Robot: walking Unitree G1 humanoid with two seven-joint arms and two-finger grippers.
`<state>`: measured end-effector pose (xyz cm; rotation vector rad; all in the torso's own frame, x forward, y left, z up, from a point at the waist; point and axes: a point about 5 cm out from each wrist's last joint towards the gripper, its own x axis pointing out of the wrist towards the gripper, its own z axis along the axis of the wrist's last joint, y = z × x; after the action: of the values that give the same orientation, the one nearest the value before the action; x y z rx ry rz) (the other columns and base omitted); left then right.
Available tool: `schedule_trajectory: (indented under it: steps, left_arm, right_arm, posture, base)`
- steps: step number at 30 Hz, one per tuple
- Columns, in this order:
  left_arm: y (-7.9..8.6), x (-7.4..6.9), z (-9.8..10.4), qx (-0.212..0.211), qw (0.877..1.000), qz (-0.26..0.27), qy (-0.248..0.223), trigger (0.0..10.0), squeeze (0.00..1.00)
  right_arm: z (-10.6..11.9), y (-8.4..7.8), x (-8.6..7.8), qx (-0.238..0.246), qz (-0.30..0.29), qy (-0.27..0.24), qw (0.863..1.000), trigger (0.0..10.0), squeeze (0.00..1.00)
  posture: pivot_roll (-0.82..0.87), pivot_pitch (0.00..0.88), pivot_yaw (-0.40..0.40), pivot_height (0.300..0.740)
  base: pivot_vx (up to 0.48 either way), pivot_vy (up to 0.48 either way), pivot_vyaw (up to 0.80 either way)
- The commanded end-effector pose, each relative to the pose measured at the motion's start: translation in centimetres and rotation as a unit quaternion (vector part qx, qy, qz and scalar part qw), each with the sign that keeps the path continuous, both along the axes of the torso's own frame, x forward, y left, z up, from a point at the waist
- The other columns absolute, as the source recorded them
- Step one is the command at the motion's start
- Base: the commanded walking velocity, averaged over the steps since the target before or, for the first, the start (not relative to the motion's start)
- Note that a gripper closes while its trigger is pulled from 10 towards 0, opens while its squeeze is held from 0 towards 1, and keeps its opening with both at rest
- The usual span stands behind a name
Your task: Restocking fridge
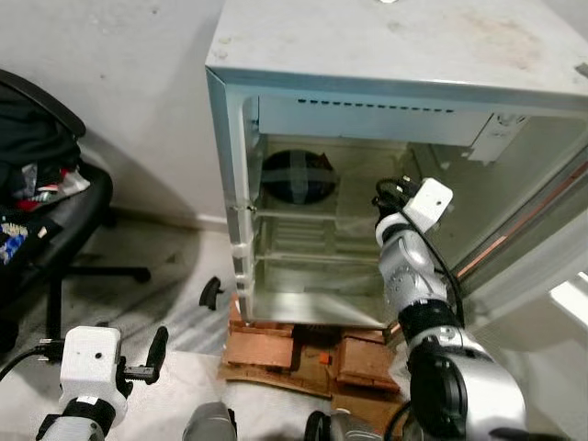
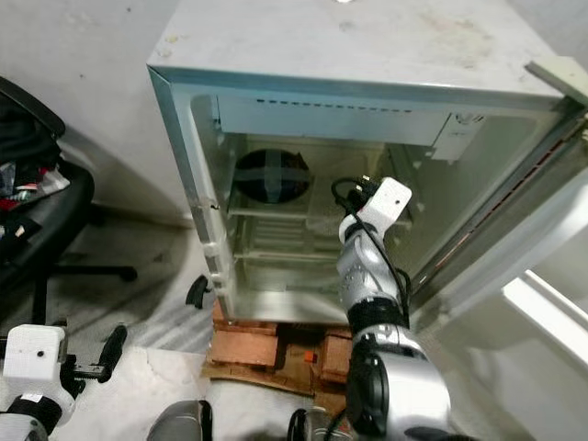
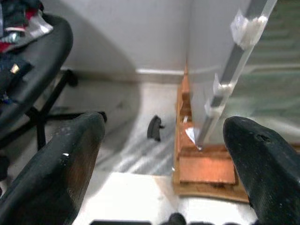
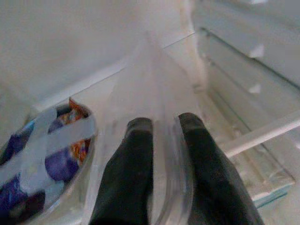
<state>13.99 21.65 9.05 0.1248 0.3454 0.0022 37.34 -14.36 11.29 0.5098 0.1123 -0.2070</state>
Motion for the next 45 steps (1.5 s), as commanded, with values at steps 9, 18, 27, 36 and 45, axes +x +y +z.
schedule_trajectory:
  steps: [9,18,27,36,45]
  left_arm:
    - [-0.2,-2.4,1.9,0.002,1.000,0.012,0.013,10.0,0.00]
    - [-0.8,-4.1,2.2,-0.005,0.999,0.024,0.037,10.0,0.00]
    - [-0.9,-4.1,1.9,-0.009,0.999,0.030,0.042,10.0,0.00]
    - [-0.9,-3.6,1.3,-0.015,0.998,0.042,0.045,10.0,0.00]
    - [-0.7,-1.9,0.7,-0.016,0.998,0.047,0.029,10.0,0.00]
  right_arm:
    - [0.5,1.1,1.0,0.098,-0.011,0.004,0.995,10.0,0.00]
    - [3.1,2.5,2.4,0.139,-0.007,-0.008,0.990,10.0,0.00]
    - [5.9,2.7,3.5,0.161,0.015,-0.040,0.986,10.0,1.00]
    - [7.5,1.6,4.1,0.098,0.036,-0.059,0.993,10.0,1.00]
    - [8.9,0.7,4.3,-0.109,0.066,-0.074,0.989,10.0,1.00]
  posture:
    - [0.42,0.312,-0.079,0.740]
    - [0.45,0.350,-0.104,0.740]
    - [0.44,0.349,-0.118,0.740]
    - [0.42,0.330,-0.129,0.740]
    - [0.39,0.285,-0.136,0.740]
  base:
    - [0.000,0.000,0.00]
    - [0.000,0.000,0.00]
    - [0.000,0.000,0.00]
    - [0.000,0.000,0.00]
    - [0.000,0.000,0.00]
